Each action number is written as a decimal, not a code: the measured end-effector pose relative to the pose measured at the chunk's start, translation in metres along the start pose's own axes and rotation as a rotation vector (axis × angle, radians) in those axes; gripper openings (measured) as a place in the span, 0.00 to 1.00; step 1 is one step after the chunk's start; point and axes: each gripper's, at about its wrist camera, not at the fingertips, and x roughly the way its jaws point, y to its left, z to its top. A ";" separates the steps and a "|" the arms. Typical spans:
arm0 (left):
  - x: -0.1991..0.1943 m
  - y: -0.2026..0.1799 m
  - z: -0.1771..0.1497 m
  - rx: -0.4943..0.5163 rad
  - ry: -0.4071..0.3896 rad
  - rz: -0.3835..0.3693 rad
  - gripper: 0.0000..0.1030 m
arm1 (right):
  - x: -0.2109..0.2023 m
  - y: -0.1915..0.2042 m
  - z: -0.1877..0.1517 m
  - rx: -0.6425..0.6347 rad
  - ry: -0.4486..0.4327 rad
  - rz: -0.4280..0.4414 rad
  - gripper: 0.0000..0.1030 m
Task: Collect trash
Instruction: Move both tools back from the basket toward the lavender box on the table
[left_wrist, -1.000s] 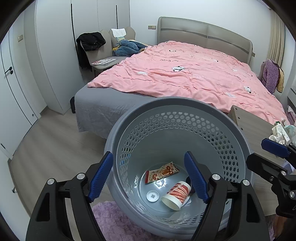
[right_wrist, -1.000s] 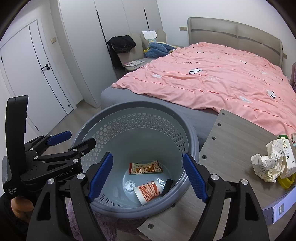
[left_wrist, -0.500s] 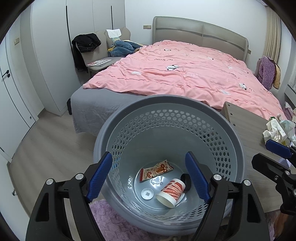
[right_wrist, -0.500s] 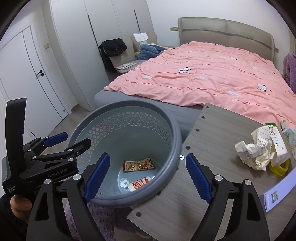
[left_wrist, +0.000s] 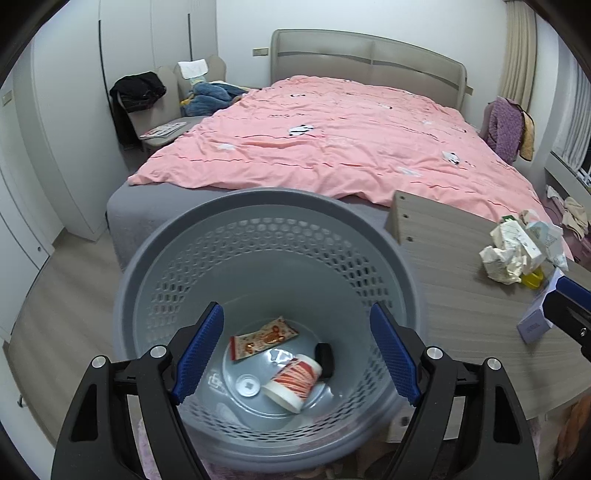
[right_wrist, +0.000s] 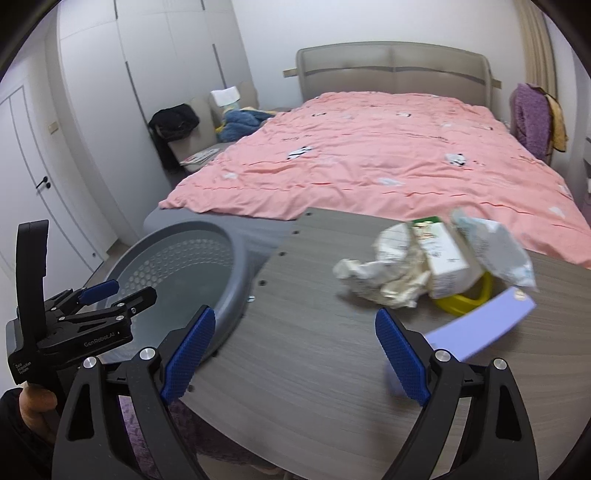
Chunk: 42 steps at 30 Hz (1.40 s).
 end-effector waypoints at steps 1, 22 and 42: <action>0.000 -0.007 0.001 0.011 0.001 -0.008 0.76 | -0.004 -0.008 -0.001 0.008 -0.004 -0.013 0.85; -0.001 -0.095 0.001 0.160 0.011 -0.076 0.76 | 0.016 -0.081 -0.021 0.220 0.048 -0.243 0.90; 0.003 -0.107 0.000 0.168 0.020 -0.116 0.76 | -0.031 -0.135 -0.057 0.283 0.058 -0.452 0.91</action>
